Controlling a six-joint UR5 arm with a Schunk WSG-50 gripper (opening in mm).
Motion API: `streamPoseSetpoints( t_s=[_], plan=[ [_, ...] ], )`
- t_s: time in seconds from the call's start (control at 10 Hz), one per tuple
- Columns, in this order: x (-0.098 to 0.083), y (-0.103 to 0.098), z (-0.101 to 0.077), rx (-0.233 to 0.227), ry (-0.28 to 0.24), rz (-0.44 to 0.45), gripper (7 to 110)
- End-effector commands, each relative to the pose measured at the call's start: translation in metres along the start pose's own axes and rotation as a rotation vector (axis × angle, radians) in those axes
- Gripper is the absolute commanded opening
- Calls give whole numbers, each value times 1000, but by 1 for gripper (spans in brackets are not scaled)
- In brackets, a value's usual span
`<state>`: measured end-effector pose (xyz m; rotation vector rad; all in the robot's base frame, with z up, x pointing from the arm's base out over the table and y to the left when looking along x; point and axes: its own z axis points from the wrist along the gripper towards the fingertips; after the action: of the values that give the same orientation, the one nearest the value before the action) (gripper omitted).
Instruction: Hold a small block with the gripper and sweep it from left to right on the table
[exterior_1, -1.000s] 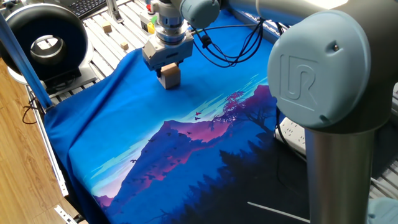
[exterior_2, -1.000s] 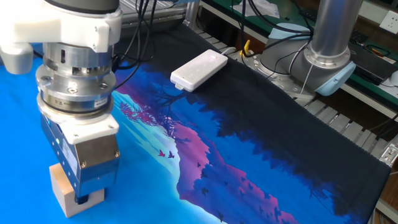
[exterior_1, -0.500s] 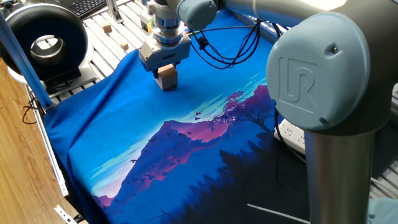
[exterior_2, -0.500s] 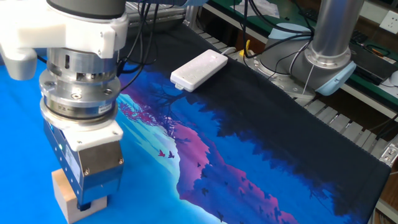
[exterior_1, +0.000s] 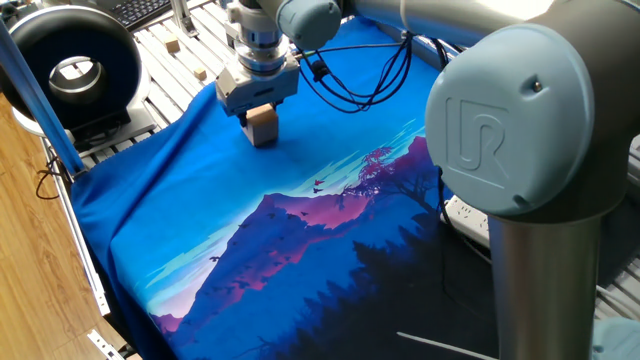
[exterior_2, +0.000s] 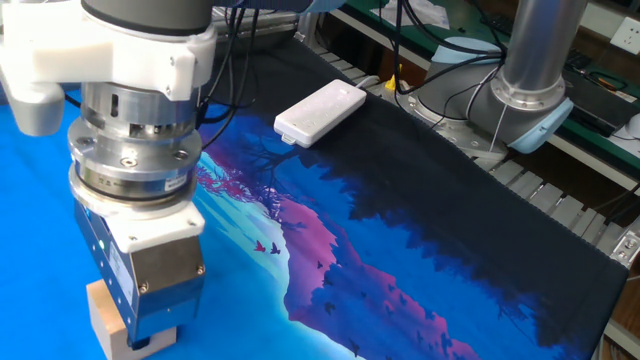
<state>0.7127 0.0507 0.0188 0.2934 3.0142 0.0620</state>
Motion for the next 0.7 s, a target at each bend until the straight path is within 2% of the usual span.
streamPoseSetpoints(
  t_s=[0.0,0.6],
  plan=[
    [-1,6,0,-10,-5,19,22],
    [4,20,7,-7,-18,52,22]
  ],
)
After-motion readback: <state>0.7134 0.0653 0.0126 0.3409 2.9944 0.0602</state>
